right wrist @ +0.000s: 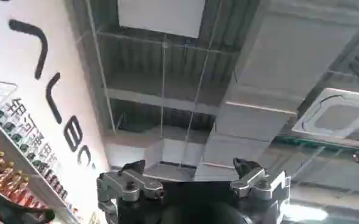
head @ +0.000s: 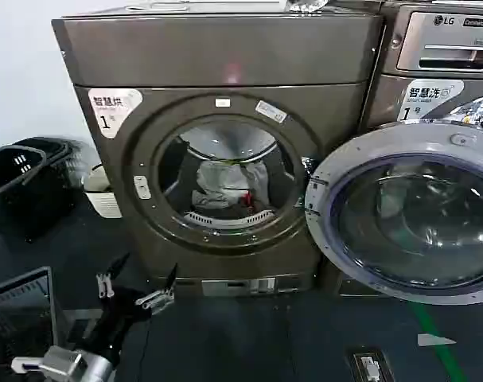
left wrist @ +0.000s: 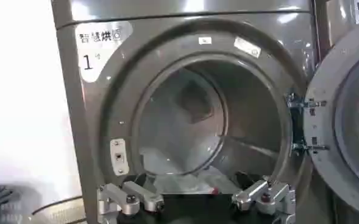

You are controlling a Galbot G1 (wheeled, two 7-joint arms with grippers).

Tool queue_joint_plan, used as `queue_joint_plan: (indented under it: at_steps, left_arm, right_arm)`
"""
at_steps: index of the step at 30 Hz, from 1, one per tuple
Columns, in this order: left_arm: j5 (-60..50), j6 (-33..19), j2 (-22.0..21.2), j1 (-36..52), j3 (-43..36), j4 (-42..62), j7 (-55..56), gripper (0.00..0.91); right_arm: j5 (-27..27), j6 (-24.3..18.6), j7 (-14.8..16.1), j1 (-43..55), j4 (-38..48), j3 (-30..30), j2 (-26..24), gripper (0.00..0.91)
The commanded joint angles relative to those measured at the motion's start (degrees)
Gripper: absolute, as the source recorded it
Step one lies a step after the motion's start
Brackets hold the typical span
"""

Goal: Grasp the clothes from the dryer.

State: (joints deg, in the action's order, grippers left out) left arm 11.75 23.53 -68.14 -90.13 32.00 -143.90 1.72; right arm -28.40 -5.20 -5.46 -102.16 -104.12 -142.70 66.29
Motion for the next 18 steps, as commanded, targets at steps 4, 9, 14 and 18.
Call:
queue_joint_plan:
  at_steps: [4,9,14,18]
  left_arm:
    - [0.0,0.0,0.0,-0.1,0.2,0.0,-0.1,0.907]
    - [0.0,0.0,0.1,-0.1,0.4,0.0,-0.2,0.907]
    - [0.0,0.0,0.1,0.0,0.3,0.1,-0.2,0.907]
    - [0.0,0.0,0.0,0.0,0.3,0.2,-0.2,0.907]
  right_arm:
    - [0.0,-3.2,0.9,0.3,-0.1,0.5,0.3,0.907]
    - [-0.3,-3.2,1.0,0.3,-0.5,0.7,0.6,0.907]
    - [-0.3,-3.2,1.0,0.3,-0.6,0.7,0.7,0.907]
    - [-0.3,-3.1,1.1,0.4,-0.8,0.8,0.7,0.907]
